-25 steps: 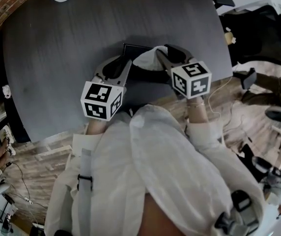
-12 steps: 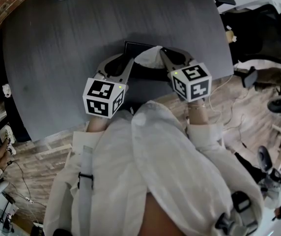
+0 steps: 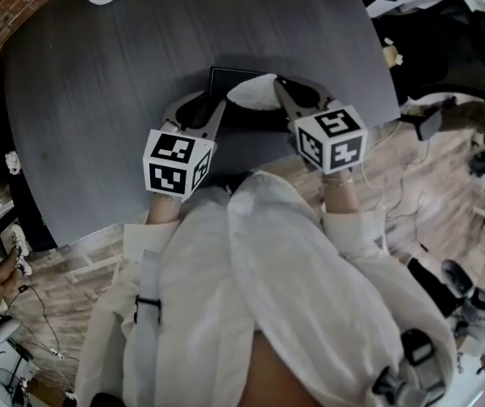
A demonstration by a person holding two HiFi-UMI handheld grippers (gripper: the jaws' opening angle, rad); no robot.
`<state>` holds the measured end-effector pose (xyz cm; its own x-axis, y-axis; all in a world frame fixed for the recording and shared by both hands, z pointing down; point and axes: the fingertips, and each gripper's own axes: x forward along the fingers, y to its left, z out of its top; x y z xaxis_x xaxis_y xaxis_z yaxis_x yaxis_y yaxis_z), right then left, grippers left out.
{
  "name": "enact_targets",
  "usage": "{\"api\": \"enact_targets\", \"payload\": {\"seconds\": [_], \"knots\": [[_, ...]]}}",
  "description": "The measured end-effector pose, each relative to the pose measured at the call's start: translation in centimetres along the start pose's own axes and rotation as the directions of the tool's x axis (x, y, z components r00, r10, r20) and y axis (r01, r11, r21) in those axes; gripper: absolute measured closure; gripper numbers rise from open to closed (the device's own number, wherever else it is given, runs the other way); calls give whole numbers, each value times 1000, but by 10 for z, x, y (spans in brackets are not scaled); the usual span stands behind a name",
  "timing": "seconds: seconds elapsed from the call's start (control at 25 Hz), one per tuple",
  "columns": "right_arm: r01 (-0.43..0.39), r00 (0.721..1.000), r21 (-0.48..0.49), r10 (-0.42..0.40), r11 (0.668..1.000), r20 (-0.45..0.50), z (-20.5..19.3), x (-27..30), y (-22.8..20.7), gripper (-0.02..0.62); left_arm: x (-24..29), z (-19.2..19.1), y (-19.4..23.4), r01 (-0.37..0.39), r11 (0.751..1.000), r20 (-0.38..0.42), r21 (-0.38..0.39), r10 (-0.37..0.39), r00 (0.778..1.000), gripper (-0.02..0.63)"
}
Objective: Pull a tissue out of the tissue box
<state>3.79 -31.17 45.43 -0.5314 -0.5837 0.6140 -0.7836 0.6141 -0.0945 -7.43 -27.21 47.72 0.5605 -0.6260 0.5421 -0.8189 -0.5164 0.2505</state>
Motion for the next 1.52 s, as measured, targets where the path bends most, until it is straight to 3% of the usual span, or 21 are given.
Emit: {"api": "enact_targets", "payload": {"seconds": [0.24,0.84,1.52], "knots": [[4,1000,5,-4,1000,27,3,-8,3,588,1,-13,-4,-7,999,-42,39,8,999,506],[23,996,39,-27,999,82,19,-22,4,589,1,-20,-1,-24,994,-50,108,29,998,506],[17,991,43,-22,999,129,37,-25,3,589,4,-20,-1,-20,993,-57,119,27,998,507]]}}
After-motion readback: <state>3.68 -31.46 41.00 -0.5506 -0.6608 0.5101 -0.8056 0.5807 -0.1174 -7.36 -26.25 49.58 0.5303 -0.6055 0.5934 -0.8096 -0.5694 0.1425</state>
